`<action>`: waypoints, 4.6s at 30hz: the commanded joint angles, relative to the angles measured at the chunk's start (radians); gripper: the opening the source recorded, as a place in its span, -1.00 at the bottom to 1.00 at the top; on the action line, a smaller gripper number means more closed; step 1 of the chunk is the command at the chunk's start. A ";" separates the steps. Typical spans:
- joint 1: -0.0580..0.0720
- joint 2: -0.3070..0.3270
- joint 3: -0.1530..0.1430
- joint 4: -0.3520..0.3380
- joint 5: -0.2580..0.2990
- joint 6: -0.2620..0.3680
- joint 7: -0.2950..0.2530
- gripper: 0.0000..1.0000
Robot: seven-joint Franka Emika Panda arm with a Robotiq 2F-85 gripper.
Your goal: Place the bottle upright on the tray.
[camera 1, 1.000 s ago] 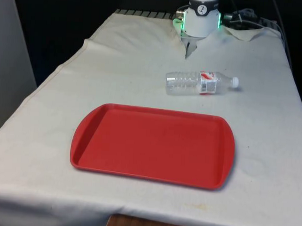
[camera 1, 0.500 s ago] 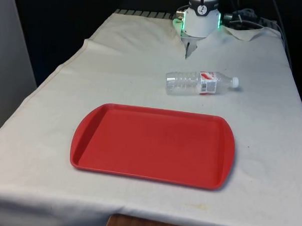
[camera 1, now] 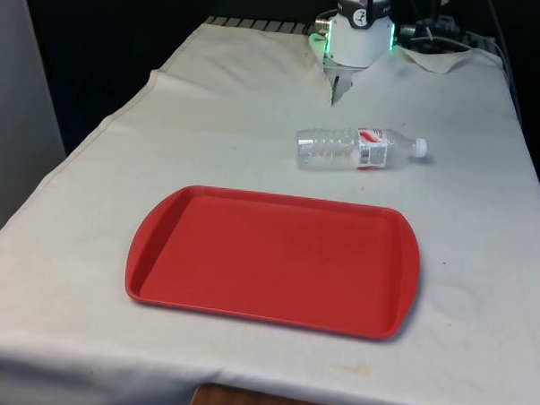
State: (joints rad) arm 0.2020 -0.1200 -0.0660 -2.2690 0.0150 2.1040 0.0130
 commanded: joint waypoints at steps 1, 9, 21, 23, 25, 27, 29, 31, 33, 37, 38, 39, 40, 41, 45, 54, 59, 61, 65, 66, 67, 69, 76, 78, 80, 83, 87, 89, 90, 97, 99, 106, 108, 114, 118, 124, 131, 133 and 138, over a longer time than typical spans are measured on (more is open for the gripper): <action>0.001 -0.009 0.004 -0.012 -0.009 0.015 0.013 1.00; 0.001 -0.008 0.022 -0.041 -0.010 0.040 0.023 1.00; 0.001 -0.002 0.046 -0.080 -0.011 0.081 0.034 1.00; 0.001 -0.001 0.050 -0.086 -0.011 0.088 0.036 1.00; 0.001 0.002 0.055 -0.096 -0.011 0.098 0.037 1.00; 0.000 0.002 0.055 -0.095 0.000 0.090 0.025 1.00; 0.001 0.006 0.061 -0.104 -0.011 0.109 0.039 1.00; 0.001 0.008 0.064 -0.109 -0.011 0.114 0.039 1.00; -0.001 0.016 0.064 -0.113 -0.013 0.124 0.036 1.00; -0.003 0.023 0.061 -0.119 -0.016 0.134 0.031 1.00; -0.004 0.025 0.060 -0.121 -0.018 0.137 0.029 1.00; -0.004 0.027 0.058 -0.122 -0.019 0.140 0.027 1.00; -0.004 0.030 0.055 -0.124 -0.021 0.143 0.025 1.00; -0.005 0.033 0.053 -0.126 -0.022 0.146 0.023 1.00; -0.005 0.042 0.048 -0.126 -0.020 0.142 0.016 1.00; -0.008 0.062 0.032 -0.144 -0.026 0.177 -0.001 1.00; -0.012 0.080 0.024 -0.152 -0.044 0.204 -0.005 1.00; -0.012 0.085 0.022 -0.154 -0.048 0.210 -0.005 1.00; -0.011 0.096 0.019 -0.156 -0.053 0.218 -0.006 1.00; -0.011 0.099 0.019 -0.156 -0.055 0.220 -0.006 1.00; -0.011 0.101 0.018 -0.157 -0.056 0.222 -0.006 1.00; -0.011 0.105 0.018 -0.157 -0.059 0.225 -0.006 1.00; -0.010 0.113 0.018 -0.151 -0.075 0.217 -0.015 1.00; -0.010 0.115 0.018 -0.148 -0.077 0.213 -0.021 1.00; -0.010 0.116 0.018 -0.146 -0.080 0.210 -0.028 1.00; -0.010 0.116 0.018 -0.145 -0.083 0.209 -0.032 1.00; -0.009 0.117 0.019 -0.145 -0.086 0.208 -0.040 1.00; -0.010 0.119 0.019 -0.145 -0.089 0.208 -0.048 1.00; -0.010 0.115 0.018 -0.148 -0.080 0.212 -0.051 1.00; -0.010 0.127 0.018 -0.150 -0.091 0.219 -0.067 1.00; -0.011 0.129 0.018 -0.151 -0.091 0.221 -0.071 1.00; -0.013 0.144 0.010 -0.151 -0.094 0.225 -0.102 1.00; -0.013 0.146 0.009 -0.150 -0.096 0.224 -0.106 1.00; -0.012 0.153 0.007 -0.147 -0.111 0.220 -0.127 1.00; -0.012 0.155 0.007 -0.148 -0.114 0.221 -0.138 1.00; -0.012 0.157 0.008 -0.149 -0.105 0.216 -0.160 1.00; -0.012 0.164 0.007 -0.148 -0.111 0.226 -0.177 1.00; -0.012 0.161 0.008 -0.149 -0.106 0.216 -0.178 1.00; -0.012 0.165 0.006 -0.147 -0.112 0.241 -0.198 1.00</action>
State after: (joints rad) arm 0.1900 0.0410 -0.0590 -2.4170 -0.0910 2.3340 -0.1820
